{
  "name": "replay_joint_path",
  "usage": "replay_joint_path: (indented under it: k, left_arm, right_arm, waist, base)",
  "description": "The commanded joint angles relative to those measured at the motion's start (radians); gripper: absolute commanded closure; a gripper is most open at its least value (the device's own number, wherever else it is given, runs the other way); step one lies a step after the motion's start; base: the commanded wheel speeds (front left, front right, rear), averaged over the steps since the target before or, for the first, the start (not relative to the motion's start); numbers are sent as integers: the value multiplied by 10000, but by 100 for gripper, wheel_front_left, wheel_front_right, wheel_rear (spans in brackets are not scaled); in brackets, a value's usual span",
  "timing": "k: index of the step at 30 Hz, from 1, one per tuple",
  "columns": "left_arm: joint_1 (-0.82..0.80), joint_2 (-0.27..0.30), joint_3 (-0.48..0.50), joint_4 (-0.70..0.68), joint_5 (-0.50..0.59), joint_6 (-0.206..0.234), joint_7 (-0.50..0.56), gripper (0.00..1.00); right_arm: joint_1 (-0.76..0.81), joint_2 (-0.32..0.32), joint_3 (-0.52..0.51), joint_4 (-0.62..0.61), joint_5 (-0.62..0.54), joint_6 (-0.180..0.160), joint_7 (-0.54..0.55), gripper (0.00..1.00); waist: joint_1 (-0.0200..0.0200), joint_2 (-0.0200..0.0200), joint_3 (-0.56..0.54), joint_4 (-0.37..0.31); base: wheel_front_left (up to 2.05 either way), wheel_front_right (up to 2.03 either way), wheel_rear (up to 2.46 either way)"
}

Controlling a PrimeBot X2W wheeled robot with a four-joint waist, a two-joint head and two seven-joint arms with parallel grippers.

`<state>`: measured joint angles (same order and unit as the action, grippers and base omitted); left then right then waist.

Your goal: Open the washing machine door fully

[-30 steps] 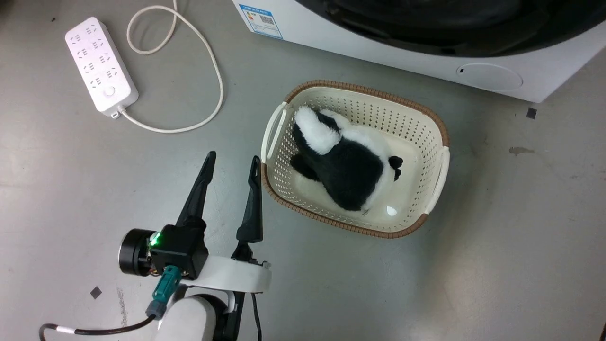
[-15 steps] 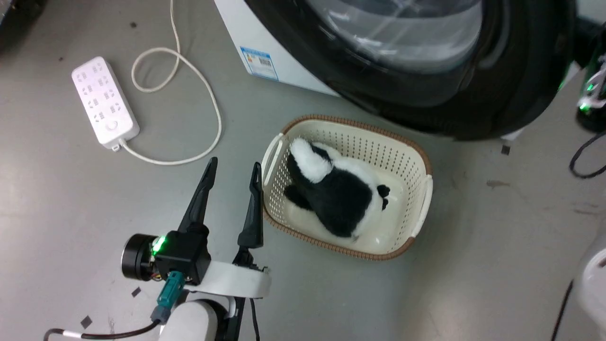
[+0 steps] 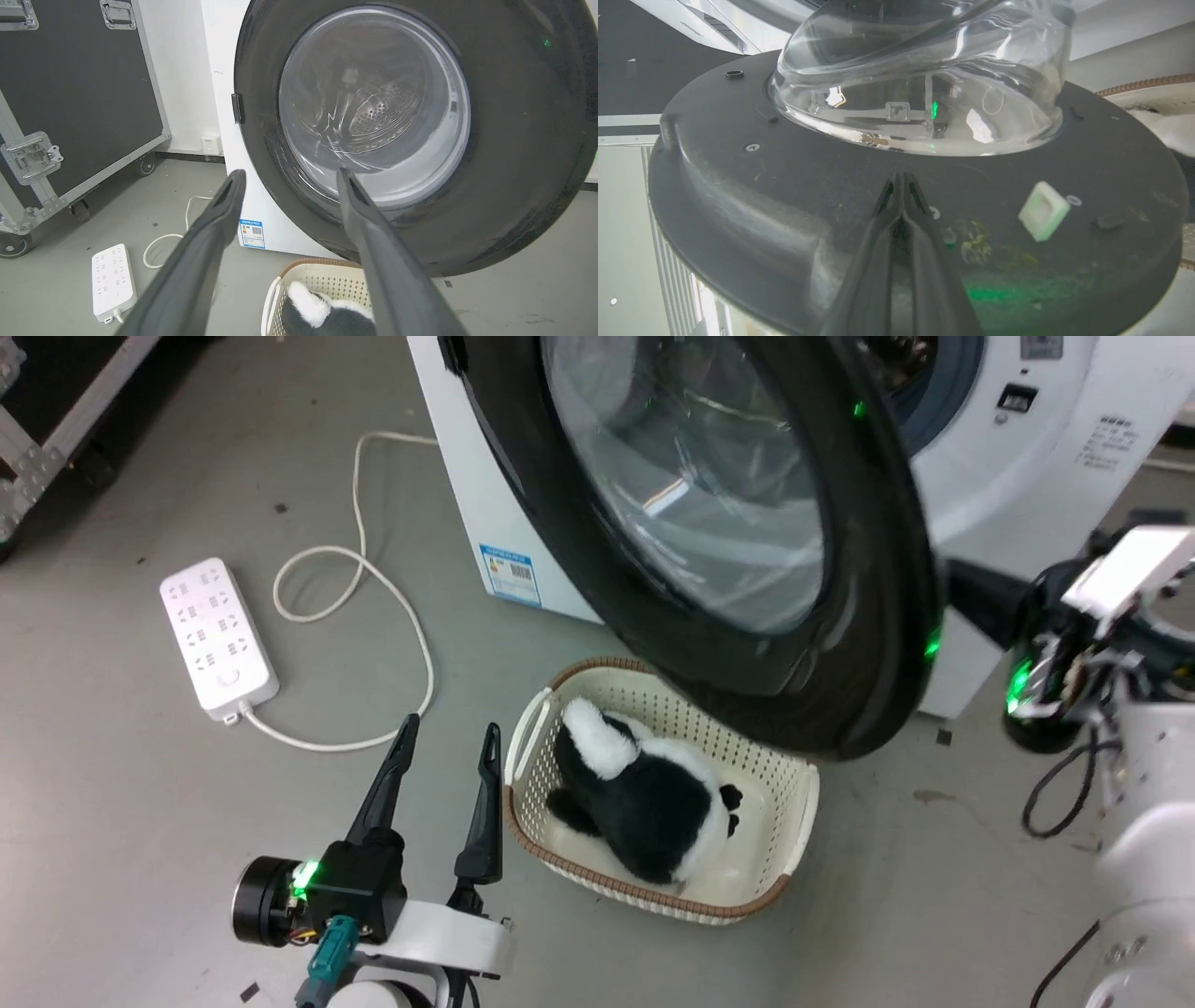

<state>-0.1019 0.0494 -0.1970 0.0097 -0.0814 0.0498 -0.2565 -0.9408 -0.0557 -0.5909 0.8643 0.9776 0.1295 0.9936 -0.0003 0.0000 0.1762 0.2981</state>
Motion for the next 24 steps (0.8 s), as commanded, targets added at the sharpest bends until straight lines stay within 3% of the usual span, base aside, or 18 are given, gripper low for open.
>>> replay_joint_path:
  k: [1, 8, 17, 22, 24]
  left_arm:
    - [107, 17, 41, 43, 63, -42, -53, 0]
    - [401, 15, -4, 164, 124, -200, -53, 0]
    - [844, 18, -13, 342, 228, -369, -53, 0]
    - [949, 19, 27, 391, 255, -438, -53, 0]
    - [956, 19, 34, 396, 260, -448, -53, 0]
  right_arm:
    - [395, 53, 417, 100, 406, 12, -117, 100]
    - [1697, 53, 3178, -5, 2799, 12, -596, 100]
    - [3323, 54, 7091, -1406, 5954, 12, -1724, 100]
    - [3820, 54, 8872, -2066, 6942, 12, -2570, 100]
    - [3866, 54, 9128, -2173, 6999, 12, -2745, 100]
  waist:
    - [3, 0, -130, 8]
    - [3, 0, -513, 70]
    - [3, 0, -883, 82]
    - [3, 0, -945, 94]
    - [3, 0, -941, 98]
  base:
    - [0, 0, 0]
    - [0, 0, 0]
    - [0, 0, 0]
    - [0, 0, 0]
    - [0, 0, 0]
